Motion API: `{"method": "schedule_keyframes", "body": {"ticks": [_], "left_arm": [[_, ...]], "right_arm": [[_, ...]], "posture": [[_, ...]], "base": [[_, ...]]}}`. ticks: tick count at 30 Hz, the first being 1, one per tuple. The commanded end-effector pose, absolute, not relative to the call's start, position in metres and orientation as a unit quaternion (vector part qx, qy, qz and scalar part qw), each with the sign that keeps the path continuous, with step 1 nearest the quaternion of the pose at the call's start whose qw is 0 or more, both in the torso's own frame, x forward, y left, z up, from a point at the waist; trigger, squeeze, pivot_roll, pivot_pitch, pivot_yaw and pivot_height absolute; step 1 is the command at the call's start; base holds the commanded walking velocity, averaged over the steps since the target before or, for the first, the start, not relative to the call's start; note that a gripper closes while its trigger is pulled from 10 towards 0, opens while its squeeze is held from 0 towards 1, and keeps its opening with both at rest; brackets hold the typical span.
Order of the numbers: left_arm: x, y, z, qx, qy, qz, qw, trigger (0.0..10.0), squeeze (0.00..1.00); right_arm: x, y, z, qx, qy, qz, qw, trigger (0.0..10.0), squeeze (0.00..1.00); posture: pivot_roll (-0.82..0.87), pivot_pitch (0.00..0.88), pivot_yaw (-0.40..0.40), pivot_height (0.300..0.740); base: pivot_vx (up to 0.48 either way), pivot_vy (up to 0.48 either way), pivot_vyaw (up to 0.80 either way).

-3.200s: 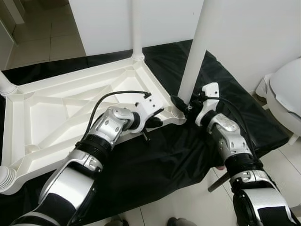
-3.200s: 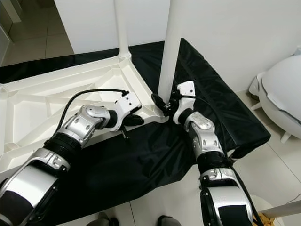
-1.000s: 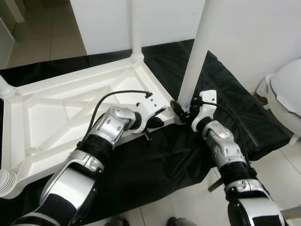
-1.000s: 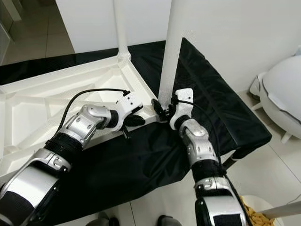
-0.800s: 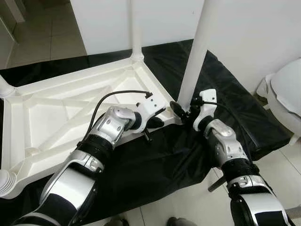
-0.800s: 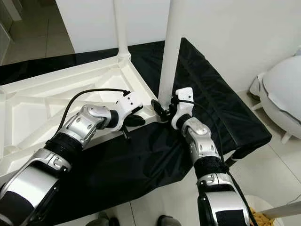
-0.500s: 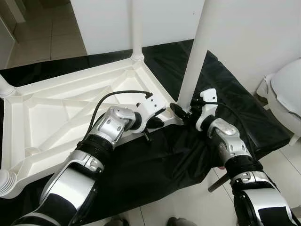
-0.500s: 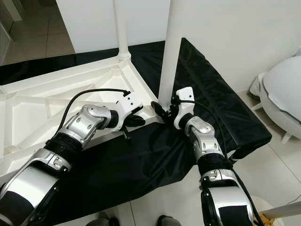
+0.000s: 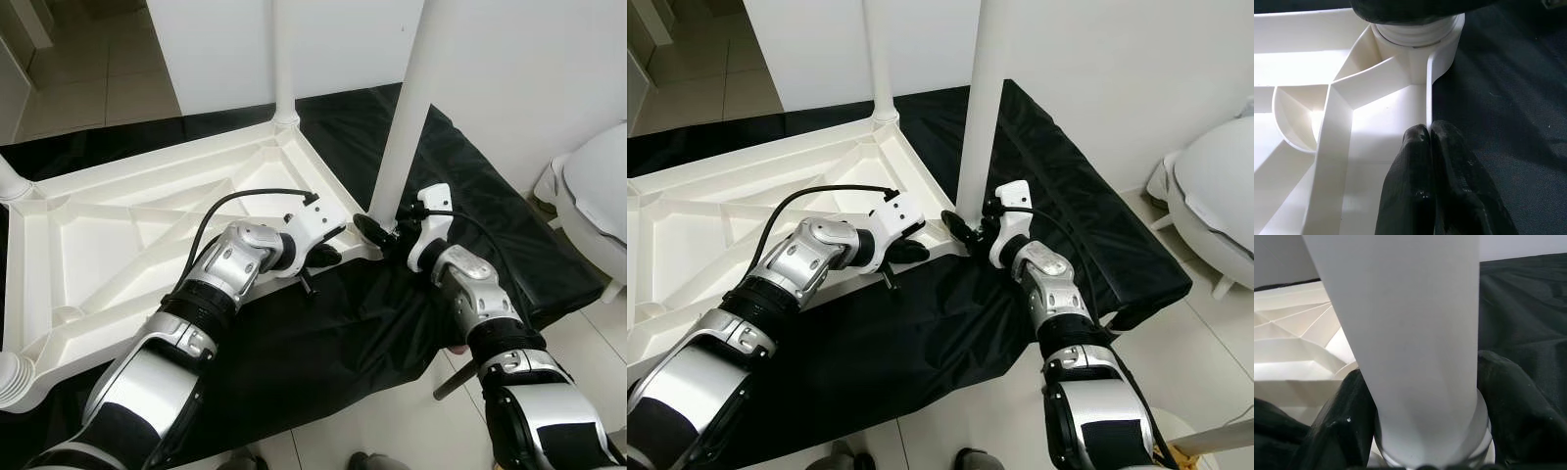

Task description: Building children table

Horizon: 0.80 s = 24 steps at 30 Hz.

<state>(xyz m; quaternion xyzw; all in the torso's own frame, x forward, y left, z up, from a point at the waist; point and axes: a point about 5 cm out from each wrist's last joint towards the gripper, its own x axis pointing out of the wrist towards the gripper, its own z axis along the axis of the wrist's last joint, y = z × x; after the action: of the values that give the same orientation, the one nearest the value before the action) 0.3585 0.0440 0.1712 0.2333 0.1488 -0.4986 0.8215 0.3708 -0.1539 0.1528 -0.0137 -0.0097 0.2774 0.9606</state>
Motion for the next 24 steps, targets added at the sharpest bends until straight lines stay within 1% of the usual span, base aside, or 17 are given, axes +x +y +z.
{"method": "schedule_keyframes", "body": {"ticks": [1, 3, 9, 11, 13, 14, 19, 20, 21, 22, 23, 24], "left_arm": [[0.358, 0.048, 0.173, 0.24, 0.146, -0.498, 0.821, 10.0, 0.0], [0.358, 0.048, 0.174, 0.239, 0.146, -0.498, 0.821, 10.0, 0.0], [0.359, 0.048, 0.175, 0.239, 0.143, -0.496, 0.823, 10.0, 0.0], [0.359, 0.048, 0.175, 0.239, 0.143, -0.496, 0.823, 10.0, 0.0], [0.359, 0.048, 0.174, 0.239, 0.144, -0.496, 0.822, 10.0, 0.0], [0.359, 0.048, 0.174, 0.239, 0.144, -0.496, 0.822, 10.0, 0.0], [0.358, 0.048, 0.172, 0.239, 0.146, -0.498, 0.821, 10.0, 0.0], [0.358, 0.048, 0.172, 0.239, 0.146, -0.498, 0.821, 10.0, 0.0], [0.358, 0.048, 0.172, 0.24, 0.147, -0.498, 0.82, 10.0, 0.0], [0.358, 0.047, 0.171, 0.24, 0.147, -0.499, 0.82, 10.0, 0.0], [0.358, 0.047, 0.171, 0.24, 0.147, -0.499, 0.82, 10.0, 0.0], [0.358, 0.047, 0.171, 0.24, 0.147, -0.499, 0.82, 10.0, 0.0]], "right_arm": [[0.361, -0.165, 0.116, 0.008, 0.065, 0.235, 0.97, 0.0, 0.0], [0.36, -0.163, 0.115, 0.014, 0.065, 0.225, 0.972, 0.0, 0.0], [0.36, -0.145, 0.116, 0.064, 0.04, 0.131, 0.989, 0.0, 0.0], [0.36, -0.143, 0.116, 0.072, 0.039, 0.124, 0.989, 0.0, 0.0], [0.359, -0.136, 0.123, 0.071, 0.015, 0.084, 0.994, 0.0, 0.0], [0.359, -0.136, 0.123, 0.071, 0.015, 0.084, 0.994, 0.0, 0.0], [0.355, -0.116, 0.135, 0.072, -0.026, 0.013, 0.997, 0.0, 0.0], [0.355, -0.116, 0.135, 0.072, -0.026, 0.013, 0.997, 0.0, 0.0], [0.353, -0.111, 0.134, 0.081, -0.021, 0.0, 0.997, 0.0, 0.0], [0.351, -0.103, 0.129, 0.085, -0.007, 0.006, 0.996, 0.0, 0.0], [0.351, -0.103, 0.129, 0.085, -0.007, 0.006, 0.996, 0.0, 0.0], [0.349, -0.097, 0.126, 0.088, 0.003, 0.01, 0.996, 0.0, 0.0]], "posture": [[-0.05, 0.128, 0.059, 0.74], [-0.05, 0.127, 0.058, 0.74], [-0.05, 0.122, 0.056, 0.74], [-0.05, 0.122, 0.056, 0.74], [-0.06, 0.12, 0.058, 0.74], [-0.06, 0.12, 0.058, 0.74], [-0.06, 0.116, 0.06, 0.74], [-0.06, 0.116, 0.06, 0.74], [-0.06, 0.116, 0.06, 0.74], [-0.06, 0.11, 0.058, 0.74], [-0.06, 0.11, 0.058, 0.74], [-0.06, 0.11, 0.058, 0.74]], "base": [[0.0, 0.0, 0.0], [0.0, 0.0, 0.0], [0.0, 0.0, 0.0], [0.0, 0.0, 0.0], [0.0, 0.0, 0.0], [0.0, 0.0, 0.0], [0.0, 0.0, 0.0], [0.0, 0.0, 0.0], [0.0, 0.0, 0.0], [0.0, 0.0, 0.0], [0.0, 0.0, 0.0], [0.0, 0.0, 0.0]]}}
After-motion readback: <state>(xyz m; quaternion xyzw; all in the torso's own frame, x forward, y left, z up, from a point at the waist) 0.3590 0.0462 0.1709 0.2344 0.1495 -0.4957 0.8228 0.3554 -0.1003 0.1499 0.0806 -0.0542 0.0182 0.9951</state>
